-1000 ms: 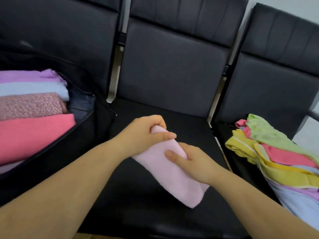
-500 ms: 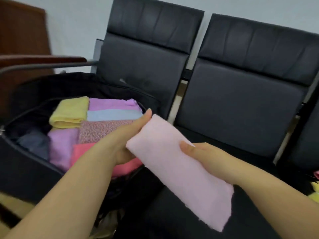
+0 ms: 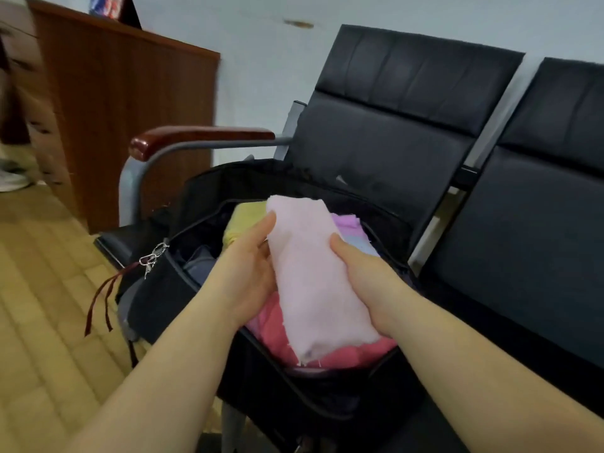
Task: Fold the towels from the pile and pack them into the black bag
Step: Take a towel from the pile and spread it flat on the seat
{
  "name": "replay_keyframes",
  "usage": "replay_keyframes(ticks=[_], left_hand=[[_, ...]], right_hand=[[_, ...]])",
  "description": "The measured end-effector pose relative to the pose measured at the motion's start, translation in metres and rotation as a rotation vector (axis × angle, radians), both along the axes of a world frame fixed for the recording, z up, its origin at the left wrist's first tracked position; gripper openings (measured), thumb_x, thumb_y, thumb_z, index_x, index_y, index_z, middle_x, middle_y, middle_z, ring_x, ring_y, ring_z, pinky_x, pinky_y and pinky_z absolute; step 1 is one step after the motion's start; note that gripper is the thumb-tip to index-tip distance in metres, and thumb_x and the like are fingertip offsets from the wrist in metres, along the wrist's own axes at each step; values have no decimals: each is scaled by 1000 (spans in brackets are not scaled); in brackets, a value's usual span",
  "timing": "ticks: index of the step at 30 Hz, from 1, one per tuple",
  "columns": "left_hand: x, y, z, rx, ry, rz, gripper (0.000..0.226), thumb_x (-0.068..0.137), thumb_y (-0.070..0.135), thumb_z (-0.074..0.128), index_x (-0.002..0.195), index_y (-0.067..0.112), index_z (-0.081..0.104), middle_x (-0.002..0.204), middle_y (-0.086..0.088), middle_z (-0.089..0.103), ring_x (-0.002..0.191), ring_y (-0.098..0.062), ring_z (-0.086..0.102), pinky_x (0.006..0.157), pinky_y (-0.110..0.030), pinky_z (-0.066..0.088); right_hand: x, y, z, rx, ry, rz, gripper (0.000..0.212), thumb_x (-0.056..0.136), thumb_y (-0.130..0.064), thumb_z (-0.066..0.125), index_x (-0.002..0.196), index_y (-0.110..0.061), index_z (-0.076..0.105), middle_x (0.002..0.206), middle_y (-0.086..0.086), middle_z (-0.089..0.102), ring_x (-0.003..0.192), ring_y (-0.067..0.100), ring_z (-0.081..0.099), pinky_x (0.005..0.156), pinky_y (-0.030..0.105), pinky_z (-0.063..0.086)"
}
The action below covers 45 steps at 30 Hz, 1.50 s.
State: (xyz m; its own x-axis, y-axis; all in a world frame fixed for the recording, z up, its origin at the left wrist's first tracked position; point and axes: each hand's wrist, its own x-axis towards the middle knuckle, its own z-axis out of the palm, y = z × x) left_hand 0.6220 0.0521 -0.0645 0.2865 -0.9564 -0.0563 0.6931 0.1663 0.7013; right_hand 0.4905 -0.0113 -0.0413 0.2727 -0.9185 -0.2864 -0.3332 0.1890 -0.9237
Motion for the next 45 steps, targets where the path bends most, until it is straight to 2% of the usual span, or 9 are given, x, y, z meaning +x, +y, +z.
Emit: replay_keyframes(ticks=[4, 6, 9, 16, 27, 31, 36, 40, 45], left_hand=[[29, 1, -13, 41, -24, 73, 56, 78, 31, 57, 128, 8, 57, 104, -8, 72, 89, -19, 71, 64, -26, 58], [42, 0, -19, 76, -32, 73, 57, 75, 31, 57, 127, 7, 58, 106, -11, 72, 91, -22, 71, 67, -30, 57], [56, -5, -25, 159, -70, 97, 45, 81, 26, 58, 121, 6, 62, 111, -16, 70, 99, -30, 67, 78, -38, 51], [78, -14, -37, 244, -543, 195, 29, 90, 3, 52, 112, 17, 66, 104, -8, 72, 98, -28, 68, 91, -46, 51], [81, -13, -58, 369, -1287, 404, 45, 97, 23, 49, 141, 16, 42, 139, -3, 49, 126, -19, 45, 95, -25, 33], [100, 4, -76, 403, -1586, 274, 32, 100, 25, 36, 113, 18, 64, 121, -2, 61, 127, -23, 46, 108, -31, 30], [104, 19, -89, 323, -1873, 108, 63, 86, 43, 21, 108, 12, 71, 117, -8, 64, 113, -31, 56, 100, -31, 33], [104, 27, -85, 314, -1833, 168, 78, 78, 58, 10, 109, 16, 68, 126, -2, 52, 119, -22, 45, 102, -29, 32], [123, 53, -80, 288, -1366, 221, 22, 100, 22, 42, 86, 29, 58, 126, 12, 43, 120, -4, 38, 104, -19, 20]], right_hand=[[28, -1, -10, 97, -24, 101, 27, 90, -41, 60, 86, -15, 66, 69, -4, 70, 70, 15, 62, 62, 21, 51], [44, 1, -15, 86, -32, 121, 22, 93, -33, 57, 86, -14, 65, 80, 1, 70, 75, 19, 63, 70, 27, 51], [72, 2, -26, 8, -34, 81, 21, 93, -31, 55, 80, -16, 62, 96, 7, 68, 92, 26, 64, 88, 37, 51], [101, 2, -47, -154, 39, 10, 33, 93, -32, 51, 115, -9, 61, 111, 7, 64, 99, 25, 60, 82, 31, 46], [94, 9, -50, -416, 193, 140, 51, 97, -15, 48, 146, -24, 36, 144, 0, 46, 129, 18, 44, 95, 18, 30], [93, 2, -50, -394, 289, 169, 47, 97, -13, 45, 142, -23, 43, 146, 2, 44, 131, 21, 43, 100, 19, 30], [88, 2, -52, -307, 226, 119, 45, 96, -12, 47, 140, -22, 48, 145, 2, 46, 129, 22, 46, 103, 24, 34], [85, 5, -54, -263, 150, 107, 45, 95, -9, 48, 140, -17, 48, 144, 3, 47, 128, 22, 47, 101, 23, 35], [83, 9, -53, -278, 184, 133, 46, 96, -11, 48, 141, -18, 47, 145, 1, 46, 126, 20, 47, 93, 18, 33]])
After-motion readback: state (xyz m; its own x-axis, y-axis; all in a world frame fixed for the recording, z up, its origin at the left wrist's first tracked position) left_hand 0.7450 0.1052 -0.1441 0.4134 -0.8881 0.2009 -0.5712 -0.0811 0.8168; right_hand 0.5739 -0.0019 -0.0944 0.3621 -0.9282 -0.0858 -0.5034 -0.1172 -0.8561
